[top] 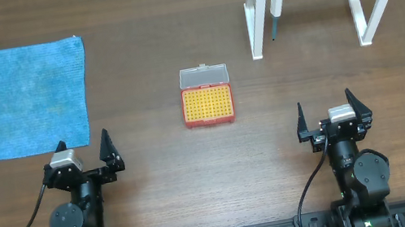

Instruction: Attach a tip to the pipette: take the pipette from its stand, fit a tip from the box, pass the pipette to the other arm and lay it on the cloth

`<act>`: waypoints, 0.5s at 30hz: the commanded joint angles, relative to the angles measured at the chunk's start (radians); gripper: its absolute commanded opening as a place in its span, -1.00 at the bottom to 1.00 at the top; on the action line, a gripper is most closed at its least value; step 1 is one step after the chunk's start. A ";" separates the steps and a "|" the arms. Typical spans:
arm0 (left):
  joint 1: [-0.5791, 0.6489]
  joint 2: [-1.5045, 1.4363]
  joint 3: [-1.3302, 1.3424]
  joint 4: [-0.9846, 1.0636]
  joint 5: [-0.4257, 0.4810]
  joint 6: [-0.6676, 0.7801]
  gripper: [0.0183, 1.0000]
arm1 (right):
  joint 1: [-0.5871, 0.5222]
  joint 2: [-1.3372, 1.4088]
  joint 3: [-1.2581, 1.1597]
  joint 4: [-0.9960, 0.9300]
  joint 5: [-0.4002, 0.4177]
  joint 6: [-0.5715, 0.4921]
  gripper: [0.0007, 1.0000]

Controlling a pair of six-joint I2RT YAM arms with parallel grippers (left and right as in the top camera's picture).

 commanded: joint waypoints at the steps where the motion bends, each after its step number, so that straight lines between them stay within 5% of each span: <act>1: 0.001 -0.008 -0.002 -0.006 -0.015 -0.006 0.93 | -0.006 -0.012 -0.010 0.005 -0.006 -0.006 0.97; 15: 0.001 -0.008 -0.002 -0.006 -0.015 -0.006 0.92 | -0.006 -0.012 -0.010 0.005 -0.006 -0.006 0.97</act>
